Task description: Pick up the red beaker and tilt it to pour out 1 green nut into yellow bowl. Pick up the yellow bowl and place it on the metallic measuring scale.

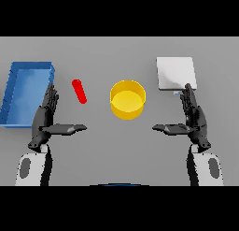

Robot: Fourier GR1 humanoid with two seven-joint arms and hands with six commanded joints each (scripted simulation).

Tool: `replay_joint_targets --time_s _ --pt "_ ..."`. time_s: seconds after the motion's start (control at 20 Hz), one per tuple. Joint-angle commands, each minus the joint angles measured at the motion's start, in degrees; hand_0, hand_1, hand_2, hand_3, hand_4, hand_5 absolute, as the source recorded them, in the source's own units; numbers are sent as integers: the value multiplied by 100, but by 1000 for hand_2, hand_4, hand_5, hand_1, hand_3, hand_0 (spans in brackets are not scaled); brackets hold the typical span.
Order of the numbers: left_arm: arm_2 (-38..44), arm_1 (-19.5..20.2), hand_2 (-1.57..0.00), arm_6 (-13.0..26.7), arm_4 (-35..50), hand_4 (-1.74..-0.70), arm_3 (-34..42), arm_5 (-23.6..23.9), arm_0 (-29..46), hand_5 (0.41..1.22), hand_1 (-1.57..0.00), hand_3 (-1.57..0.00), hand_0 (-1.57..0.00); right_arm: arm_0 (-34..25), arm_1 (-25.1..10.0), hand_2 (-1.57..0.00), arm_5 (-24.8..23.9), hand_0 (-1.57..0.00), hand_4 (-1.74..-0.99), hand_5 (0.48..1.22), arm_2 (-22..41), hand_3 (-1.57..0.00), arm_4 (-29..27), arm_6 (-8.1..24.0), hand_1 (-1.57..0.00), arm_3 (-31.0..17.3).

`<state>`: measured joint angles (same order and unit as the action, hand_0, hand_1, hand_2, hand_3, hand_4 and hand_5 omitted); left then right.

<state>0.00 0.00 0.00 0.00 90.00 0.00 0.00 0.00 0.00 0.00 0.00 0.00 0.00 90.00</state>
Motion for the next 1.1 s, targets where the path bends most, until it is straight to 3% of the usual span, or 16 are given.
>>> replay_joint_targets --time_s 0.0,0.25,0.3,0.35,0.45,0.65,0.85,1.05 --pt "7 6 1 0 7 -1093 -1 2 -1 623 1 1 1 1 1 1 -5 1 -1128 660 0 1 -1 -1 1 1" --pt "77 72 1 -21 71 -1093 -61 -50 -9 623 1 1 1 15 8 1 3 1 -1128 660 8 1 6 -27 1 -28" --pt "-139 181 1 -245 -229 -1093 272 -40 281 623 1 1 1 235 -159 1 -119 1 -1128 660 293 1 601 -584 1 204" --pt "-278 243 1 -373 -448 -1094 467 -18 508 620 1 1 1 350 -225 1 -229 1 -1128 663 508 1 1027 -818 1 347" --pt "-475 224 1 -102 -685 -1093 732 57 555 615 1 1 1 545 -228 1 -328 1 -1126 666 770 1 1472 -839 1 487" --pt "-553 264 1 191 -885 -1094 674 104 591 613 1 1 1 626 -254 1 -349 1 -1120 660 810 1 1559 -735 1 635" --pt "-535 245 1 10 -1012 -1106 207 154 182 623 1 1 1 625 -229 1 -394 1 -1130 650 825 1 1605 -633 1 687" --pt "-395 145 1 -261 -1066 -1147 -605 302 -416 636 1 1 1 621 -188 1 -248 1 -1182 655 754 1 1303 -671 1 741"
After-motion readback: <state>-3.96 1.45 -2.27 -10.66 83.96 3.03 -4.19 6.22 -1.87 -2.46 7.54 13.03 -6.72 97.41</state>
